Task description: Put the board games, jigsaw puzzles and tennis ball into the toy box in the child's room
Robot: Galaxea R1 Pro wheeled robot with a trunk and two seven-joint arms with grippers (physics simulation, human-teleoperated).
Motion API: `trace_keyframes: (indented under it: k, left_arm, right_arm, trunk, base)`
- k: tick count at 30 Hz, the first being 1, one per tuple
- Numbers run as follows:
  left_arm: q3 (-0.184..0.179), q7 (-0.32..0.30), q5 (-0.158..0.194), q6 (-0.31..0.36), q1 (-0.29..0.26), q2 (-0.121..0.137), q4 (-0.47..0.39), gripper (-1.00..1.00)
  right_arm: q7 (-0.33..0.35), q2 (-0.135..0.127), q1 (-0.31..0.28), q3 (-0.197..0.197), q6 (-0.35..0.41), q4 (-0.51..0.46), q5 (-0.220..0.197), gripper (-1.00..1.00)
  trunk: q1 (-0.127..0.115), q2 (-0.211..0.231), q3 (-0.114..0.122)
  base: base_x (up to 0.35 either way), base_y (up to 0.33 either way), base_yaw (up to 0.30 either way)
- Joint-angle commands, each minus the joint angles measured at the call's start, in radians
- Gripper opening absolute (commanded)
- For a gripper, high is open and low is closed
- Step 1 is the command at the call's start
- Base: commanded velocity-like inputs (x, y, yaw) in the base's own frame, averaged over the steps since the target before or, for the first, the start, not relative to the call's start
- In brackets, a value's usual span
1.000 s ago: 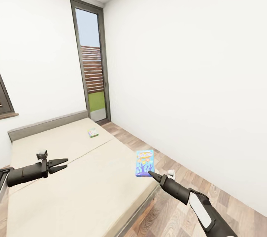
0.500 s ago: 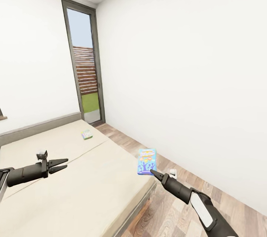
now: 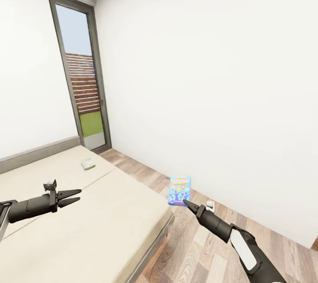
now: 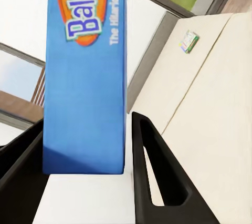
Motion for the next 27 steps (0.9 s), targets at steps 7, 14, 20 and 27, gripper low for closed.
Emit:
trace_keyframes:
  k: [7, 14, 20, 27]
  left_arm:
    - [-0.028, -0.005, -0.007, 0.010, 0.000, -0.001, 0.000, 1.00]
    - [-0.056, -0.004, -0.007, 0.012, 0.000, -0.001, 0.000, 1.00]
    - [-0.058, -0.003, -0.007, 0.012, 0.000, -0.001, 0.000, 1.00]
    - [-0.059, -0.003, -0.007, 0.012, 0.000, -0.003, 0.000, 1.00]
  right_arm:
    - [-0.001, 0.000, 0.000, -0.003, 0.008, -0.002, -0.006, -1.00]
    - [-0.003, 0.000, 0.000, -0.042, 0.021, 0.004, -0.008, -1.00]
    - [-0.004, 0.000, 0.000, -0.073, 0.039, 0.005, -0.007, -1.00]
    - [-0.005, 0.000, 0.000, -0.081, 0.044, 0.005, -0.008, -1.00]
  trunk:
    - [0.000, -0.001, -0.005]
    - [0.000, -0.001, -0.016]
    - [0.000, -0.001, -0.026]
    - [0.000, -0.001, -0.037]
  base:
    - [0.000, 0.000, -0.020]
    - [0.000, 0.000, -0.017]
    - [0.000, 0.000, -0.055]
    - [0.000, 0.000, -0.064]
